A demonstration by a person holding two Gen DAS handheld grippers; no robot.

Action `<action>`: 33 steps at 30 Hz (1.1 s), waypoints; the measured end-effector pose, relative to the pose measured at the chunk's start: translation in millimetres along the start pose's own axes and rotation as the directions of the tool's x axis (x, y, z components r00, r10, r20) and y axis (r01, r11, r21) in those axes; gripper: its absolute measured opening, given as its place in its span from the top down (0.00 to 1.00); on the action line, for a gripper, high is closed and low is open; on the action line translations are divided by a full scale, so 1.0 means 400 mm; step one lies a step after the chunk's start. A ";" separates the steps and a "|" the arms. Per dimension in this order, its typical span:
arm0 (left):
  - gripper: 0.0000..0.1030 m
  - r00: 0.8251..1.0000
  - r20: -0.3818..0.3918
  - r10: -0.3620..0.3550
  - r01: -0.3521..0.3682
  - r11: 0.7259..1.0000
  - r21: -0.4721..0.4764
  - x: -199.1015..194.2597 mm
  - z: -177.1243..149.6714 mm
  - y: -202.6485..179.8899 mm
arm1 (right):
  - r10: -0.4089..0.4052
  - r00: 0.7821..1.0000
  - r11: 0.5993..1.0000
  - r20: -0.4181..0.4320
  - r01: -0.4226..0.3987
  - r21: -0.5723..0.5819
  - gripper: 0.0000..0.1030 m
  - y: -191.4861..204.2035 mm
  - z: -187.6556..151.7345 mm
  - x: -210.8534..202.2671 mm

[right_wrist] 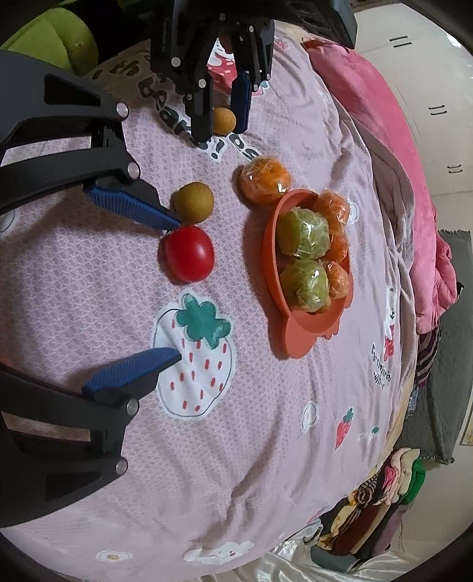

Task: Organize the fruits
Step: 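Grasp a small yellow-brown fruit with the left tool while the right tool grasps the red tomato, then carry the yellow-brown fruit and the red tomato in both tools over the plate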

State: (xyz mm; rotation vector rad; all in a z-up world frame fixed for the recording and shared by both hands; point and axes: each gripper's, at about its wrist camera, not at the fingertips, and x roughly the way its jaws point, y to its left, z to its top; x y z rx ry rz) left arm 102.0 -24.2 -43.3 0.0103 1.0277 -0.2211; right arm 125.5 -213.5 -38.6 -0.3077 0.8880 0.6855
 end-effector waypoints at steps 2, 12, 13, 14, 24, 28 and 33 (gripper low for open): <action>0.69 1.000 -0.002 -0.001 0.001 1.000 0.001 0.003 0.000 0.000 | 0.020 1.000 1.000 -0.001 -0.020 -0.009 0.46 0.003 0.006 0.005; 0.71 1.000 -0.006 -0.006 0.006 1.000 0.009 0.006 0.002 0.001 | 0.081 0.997 0.994 -0.020 -0.082 -0.075 0.61 0.036 0.030 0.040; 0.71 1.000 -0.006 -0.006 0.006 1.000 0.009 0.007 0.003 0.001 | 0.088 0.996 0.993 -0.022 -0.090 -0.077 0.62 0.036 0.033 0.043; 0.71 1.000 -0.005 -0.007 0.007 1.000 0.009 0.007 0.003 0.002 | 0.093 0.995 0.993 -0.024 -0.095 -0.077 0.64 0.036 0.035 0.045; 0.81 1.000 -0.005 -0.016 0.016 1.000 0.013 0.004 0.011 0.006 | 0.132 0.991 0.991 -0.014 -0.133 -0.029 0.71 0.022 0.046 0.035; 0.81 0.999 0.012 -0.033 0.033 0.999 0.003 -0.011 0.019 0.011 | 0.119 0.993 0.993 0.013 -0.119 -0.011 0.71 0.003 0.053 0.003; 0.81 0.998 0.055 -0.044 0.044 0.999 -0.013 -0.050 0.038 0.017 | 0.101 0.993 0.995 0.058 -0.101 -0.006 0.71 -0.019 0.075 -0.040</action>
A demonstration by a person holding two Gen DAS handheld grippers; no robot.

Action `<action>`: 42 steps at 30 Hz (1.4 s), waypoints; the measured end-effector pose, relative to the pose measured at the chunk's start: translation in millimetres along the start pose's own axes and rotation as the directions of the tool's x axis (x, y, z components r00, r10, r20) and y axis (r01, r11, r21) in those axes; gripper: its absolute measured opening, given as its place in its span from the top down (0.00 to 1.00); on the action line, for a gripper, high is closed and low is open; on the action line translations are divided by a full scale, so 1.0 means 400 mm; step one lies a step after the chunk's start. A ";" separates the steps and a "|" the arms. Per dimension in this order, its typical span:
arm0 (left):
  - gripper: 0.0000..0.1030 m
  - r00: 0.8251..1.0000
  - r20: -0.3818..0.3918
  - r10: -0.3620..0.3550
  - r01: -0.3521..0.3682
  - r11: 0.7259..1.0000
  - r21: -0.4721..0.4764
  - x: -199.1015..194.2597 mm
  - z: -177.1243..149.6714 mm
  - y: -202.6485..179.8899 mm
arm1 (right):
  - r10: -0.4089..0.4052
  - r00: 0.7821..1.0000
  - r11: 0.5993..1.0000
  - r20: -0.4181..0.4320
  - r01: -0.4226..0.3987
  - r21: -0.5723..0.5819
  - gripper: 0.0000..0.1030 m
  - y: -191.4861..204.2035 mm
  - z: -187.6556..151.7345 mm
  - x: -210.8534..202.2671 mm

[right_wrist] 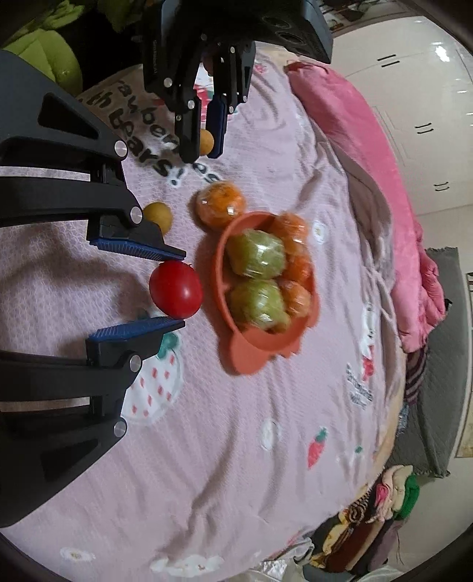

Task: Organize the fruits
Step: 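Carry the yellow-brown fruit and the red tomato in both tools over the plate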

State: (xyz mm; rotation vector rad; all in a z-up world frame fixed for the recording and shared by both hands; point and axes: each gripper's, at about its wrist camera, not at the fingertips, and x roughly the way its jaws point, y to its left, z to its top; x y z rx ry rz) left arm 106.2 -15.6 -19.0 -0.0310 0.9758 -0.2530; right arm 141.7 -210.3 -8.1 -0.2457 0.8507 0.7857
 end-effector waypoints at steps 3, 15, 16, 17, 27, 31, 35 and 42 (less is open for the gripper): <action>0.81 1.000 0.023 -0.002 0.002 1.000 -0.006 -0.018 0.024 0.003 | -0.008 1.000 1.000 0.024 0.007 0.001 0.71 -0.010 0.018 -0.015; 0.81 0.998 0.061 0.015 -0.015 1.000 -0.004 -0.015 0.132 0.017 | -0.019 0.997 1.000 0.073 0.019 0.011 0.71 -0.054 0.083 -0.007; 0.81 0.998 0.063 0.017 -0.017 1.000 -0.002 -0.012 0.145 0.019 | -0.018 0.997 1.000 0.074 0.017 0.011 0.71 -0.058 0.087 -0.003; 0.81 0.998 0.064 0.018 -0.018 1.000 -0.001 -0.008 0.157 0.020 | -0.018 0.997 1.000 0.075 0.017 0.012 0.71 -0.059 0.091 0.000; 0.81 0.999 0.049 0.006 -0.005 1.000 -0.013 0.056 0.255 0.033 | 0.023 0.998 1.000 0.056 -0.023 -0.010 0.71 -0.034 0.084 0.042; 0.81 1.000 0.031 0.005 -0.004 1.000 -0.008 0.085 0.277 0.029 | 0.045 0.998 0.999 0.051 -0.044 -0.011 0.71 -0.021 0.078 0.054; 0.81 1.000 0.016 0.004 -0.004 1.000 -0.002 0.107 0.285 0.023 | 0.052 0.997 0.999 0.049 -0.052 -0.006 0.71 -0.021 0.077 0.059; 0.81 1.000 -0.005 0.004 -0.004 1.000 -0.013 0.134 0.287 0.029 | 0.064 0.997 0.998 0.046 -0.064 -0.007 0.71 -0.013 0.072 0.067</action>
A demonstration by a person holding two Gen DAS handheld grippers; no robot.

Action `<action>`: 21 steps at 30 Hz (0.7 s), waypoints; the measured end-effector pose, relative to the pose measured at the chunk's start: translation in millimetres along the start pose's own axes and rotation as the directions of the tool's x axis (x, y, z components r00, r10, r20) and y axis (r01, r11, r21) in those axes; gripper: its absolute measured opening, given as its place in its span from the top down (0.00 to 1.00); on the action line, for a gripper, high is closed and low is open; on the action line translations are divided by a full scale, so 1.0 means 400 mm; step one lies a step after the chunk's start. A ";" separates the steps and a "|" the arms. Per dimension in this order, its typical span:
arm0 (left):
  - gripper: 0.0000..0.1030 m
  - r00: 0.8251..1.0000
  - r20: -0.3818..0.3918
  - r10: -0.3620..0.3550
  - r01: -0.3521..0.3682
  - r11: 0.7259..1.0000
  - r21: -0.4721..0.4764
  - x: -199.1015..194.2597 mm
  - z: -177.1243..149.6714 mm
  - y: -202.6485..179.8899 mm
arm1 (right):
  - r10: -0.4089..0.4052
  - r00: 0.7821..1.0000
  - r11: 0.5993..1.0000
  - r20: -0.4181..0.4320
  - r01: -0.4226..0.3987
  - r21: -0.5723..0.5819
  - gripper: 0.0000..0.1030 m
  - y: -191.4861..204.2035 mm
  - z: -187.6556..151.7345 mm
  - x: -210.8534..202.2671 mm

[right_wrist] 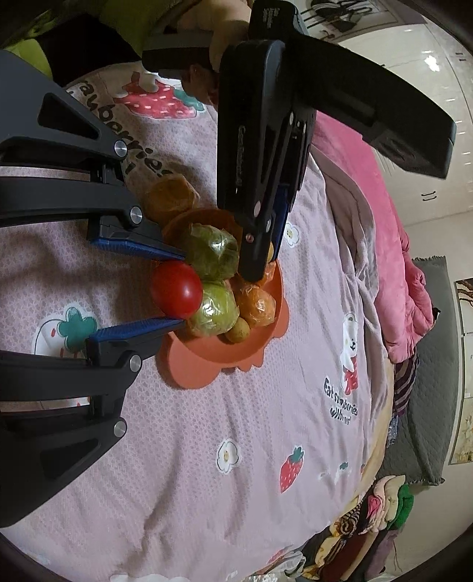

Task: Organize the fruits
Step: 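Carry the yellow-brown fruit and the red tomato in both tools over the plate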

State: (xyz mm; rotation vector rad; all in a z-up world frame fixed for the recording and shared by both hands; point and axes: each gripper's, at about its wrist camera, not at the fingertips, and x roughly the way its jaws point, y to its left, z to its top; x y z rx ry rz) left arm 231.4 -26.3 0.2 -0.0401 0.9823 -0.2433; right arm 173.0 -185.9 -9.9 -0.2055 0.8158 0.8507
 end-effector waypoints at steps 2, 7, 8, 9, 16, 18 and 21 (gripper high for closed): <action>0.81 1.000 0.002 -0.003 0.003 1.000 -0.002 0.001 0.000 -0.002 | 0.004 1.000 1.000 -0.002 -0.004 -0.002 0.71 0.004 0.001 0.003; 0.81 1.000 0.005 -0.005 0.005 1.000 -0.004 0.002 -0.001 -0.002 | 0.013 1.000 1.000 -0.009 -0.013 -0.013 0.71 0.020 0.001 0.012; 0.81 1.000 0.006 -0.004 0.004 1.000 -0.003 0.002 -0.001 -0.004 | 0.014 1.000 1.000 -0.010 -0.015 -0.014 0.71 0.023 0.001 0.013; 0.81 1.000 0.006 -0.005 0.005 1.000 -0.003 0.001 -0.001 -0.003 | 0.014 1.000 1.000 -0.010 -0.014 -0.015 0.71 0.024 0.001 0.014; 0.81 1.000 0.008 -0.012 0.012 1.000 -0.002 0.000 -0.001 0.000 | 0.012 1.000 1.000 -0.012 -0.012 -0.009 0.71 0.030 0.004 0.018; 0.81 1.000 0.008 -0.014 0.014 1.000 -0.004 0.000 -0.001 0.000 | 0.009 1.000 1.000 -0.012 -0.009 -0.009 0.71 0.030 0.004 0.019; 0.81 1.000 0.012 -0.019 0.019 1.000 -0.007 -0.003 -0.003 0.000 | 0.008 1.000 1.000 -0.012 -0.008 -0.007 0.70 0.031 0.005 0.020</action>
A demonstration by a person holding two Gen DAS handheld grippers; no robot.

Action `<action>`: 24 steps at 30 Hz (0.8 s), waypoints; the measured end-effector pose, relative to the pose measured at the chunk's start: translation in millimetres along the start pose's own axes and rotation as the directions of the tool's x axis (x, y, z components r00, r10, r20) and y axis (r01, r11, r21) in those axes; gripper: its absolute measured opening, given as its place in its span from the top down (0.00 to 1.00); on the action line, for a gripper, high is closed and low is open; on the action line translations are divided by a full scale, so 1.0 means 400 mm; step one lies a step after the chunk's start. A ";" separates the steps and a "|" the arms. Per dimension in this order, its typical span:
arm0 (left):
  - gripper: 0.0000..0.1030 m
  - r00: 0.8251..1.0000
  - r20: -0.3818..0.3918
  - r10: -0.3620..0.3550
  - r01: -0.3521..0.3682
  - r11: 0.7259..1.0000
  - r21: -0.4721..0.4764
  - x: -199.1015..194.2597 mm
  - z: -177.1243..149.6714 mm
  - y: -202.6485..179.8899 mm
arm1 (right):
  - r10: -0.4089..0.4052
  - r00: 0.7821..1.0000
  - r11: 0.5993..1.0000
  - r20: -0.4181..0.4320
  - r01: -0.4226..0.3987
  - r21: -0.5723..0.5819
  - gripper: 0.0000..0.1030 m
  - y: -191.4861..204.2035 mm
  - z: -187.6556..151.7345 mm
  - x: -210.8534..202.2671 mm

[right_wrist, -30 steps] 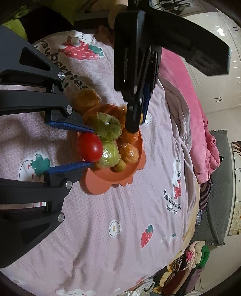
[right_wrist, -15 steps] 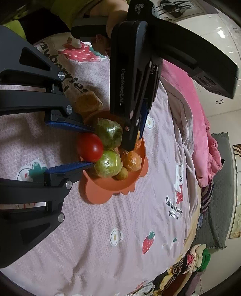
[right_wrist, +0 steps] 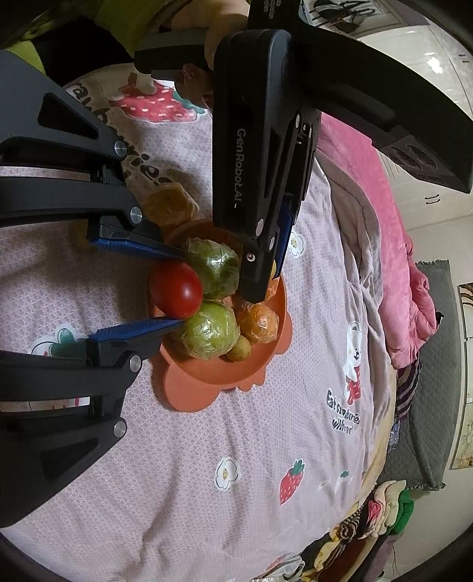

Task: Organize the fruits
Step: 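Carry the yellow-brown fruit and the red tomato in both tools over the plate, then open the left tool over the plate while the right tool releases the tomato beside it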

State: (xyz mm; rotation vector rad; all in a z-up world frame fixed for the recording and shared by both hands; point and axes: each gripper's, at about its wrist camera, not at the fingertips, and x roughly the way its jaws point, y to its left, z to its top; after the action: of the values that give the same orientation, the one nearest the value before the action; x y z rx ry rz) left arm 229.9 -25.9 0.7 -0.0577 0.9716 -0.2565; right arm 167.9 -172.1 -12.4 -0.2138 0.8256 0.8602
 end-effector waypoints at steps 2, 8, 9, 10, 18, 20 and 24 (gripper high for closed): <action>0.81 1.000 0.004 -0.001 0.001 1.000 0.001 -0.005 -0.002 0.000 | -0.004 1.000 1.000 0.000 0.004 0.000 0.70 0.001 0.000 0.000; 0.81 1.000 0.012 -0.002 0.002 1.000 -0.003 -0.012 -0.003 0.004 | -0.011 1.000 1.000 0.008 0.011 0.004 0.70 0.002 -0.002 -0.001; 0.81 1.000 0.011 0.000 0.000 1.000 -0.003 -0.011 -0.002 0.004 | -0.012 1.000 1.000 0.009 0.012 0.005 0.70 0.001 -0.003 -0.001; 0.81 1.000 0.012 0.001 -0.001 1.000 -0.003 -0.013 -0.002 0.005 | -0.014 1.000 1.000 0.011 0.013 0.006 0.70 0.001 -0.003 -0.003; 0.75 1.000 0.018 0.002 -0.002 1.000 -0.007 -0.018 0.000 0.006 | -0.026 0.999 1.000 0.018 0.026 0.004 0.62 -0.002 -0.010 -0.028; 0.75 1.000 0.018 0.002 -0.002 1.000 -0.009 -0.019 -0.001 0.007 | -0.030 0.999 1.000 0.018 0.030 0.006 0.60 -0.003 -0.014 -0.037; 0.75 1.000 0.019 0.000 0.001 1.000 -0.010 -0.020 -0.001 0.007 | -0.036 0.999 0.999 0.020 0.035 0.017 0.58 -0.007 -0.020 -0.046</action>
State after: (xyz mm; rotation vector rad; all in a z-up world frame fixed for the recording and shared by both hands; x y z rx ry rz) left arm 225.7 -21.2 6.5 -0.0695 0.9535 -0.2512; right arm 158.7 -188.9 -5.0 -0.2046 0.8078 0.8207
